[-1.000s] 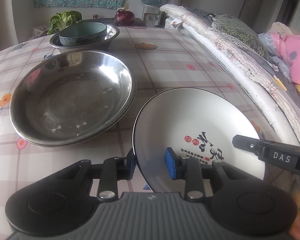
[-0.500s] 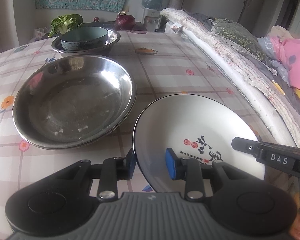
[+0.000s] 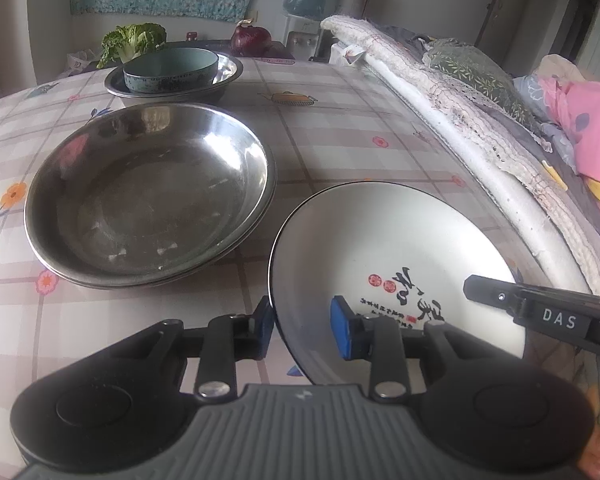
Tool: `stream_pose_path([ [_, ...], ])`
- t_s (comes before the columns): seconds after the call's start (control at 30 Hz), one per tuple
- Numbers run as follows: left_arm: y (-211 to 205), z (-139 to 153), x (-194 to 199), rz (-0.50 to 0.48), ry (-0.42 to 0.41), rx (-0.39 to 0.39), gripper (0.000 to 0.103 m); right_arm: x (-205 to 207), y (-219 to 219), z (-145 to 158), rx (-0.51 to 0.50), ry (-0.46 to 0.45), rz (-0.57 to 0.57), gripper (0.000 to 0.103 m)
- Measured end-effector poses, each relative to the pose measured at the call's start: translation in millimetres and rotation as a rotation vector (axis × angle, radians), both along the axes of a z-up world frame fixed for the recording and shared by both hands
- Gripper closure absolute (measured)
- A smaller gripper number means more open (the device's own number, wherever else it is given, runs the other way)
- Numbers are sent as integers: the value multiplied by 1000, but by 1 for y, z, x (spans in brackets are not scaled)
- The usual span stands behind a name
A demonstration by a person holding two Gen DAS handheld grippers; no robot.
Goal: Organize plates and bowls
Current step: 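Hold the white printed plates in both tools and carry them toward the steel plates, then carry both white plates over the large steel plate beside the bowl basin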
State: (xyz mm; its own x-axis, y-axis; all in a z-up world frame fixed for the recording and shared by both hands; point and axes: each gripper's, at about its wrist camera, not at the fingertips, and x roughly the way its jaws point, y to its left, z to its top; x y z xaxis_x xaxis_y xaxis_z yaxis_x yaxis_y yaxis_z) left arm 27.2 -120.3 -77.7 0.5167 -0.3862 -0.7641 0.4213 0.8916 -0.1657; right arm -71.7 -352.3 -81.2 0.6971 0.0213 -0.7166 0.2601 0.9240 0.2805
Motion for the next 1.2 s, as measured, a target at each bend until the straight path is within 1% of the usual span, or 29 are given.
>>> stream_pose_path([
  [0.13, 0, 0, 4, 9, 3, 12, 78, -1, -1, -4, 5, 4, 4, 81],
  [0.2, -3, -2, 6, 6, 4, 26, 78, 0, -2, -3, 7, 3, 7, 81],
  [0.4, -4, -3, 12, 19, 10, 19, 78, 7, -5, -5, 3, -3, 14, 81],
  [0.7, -8, 0, 11, 39, 7, 35, 78, 12, -6, -6, -10, -14, 23, 80],
  [1.2, -2, 5, 11, 52, 7, 9, 78, 9, -3, 2, -21, -25, 25, 80],
])
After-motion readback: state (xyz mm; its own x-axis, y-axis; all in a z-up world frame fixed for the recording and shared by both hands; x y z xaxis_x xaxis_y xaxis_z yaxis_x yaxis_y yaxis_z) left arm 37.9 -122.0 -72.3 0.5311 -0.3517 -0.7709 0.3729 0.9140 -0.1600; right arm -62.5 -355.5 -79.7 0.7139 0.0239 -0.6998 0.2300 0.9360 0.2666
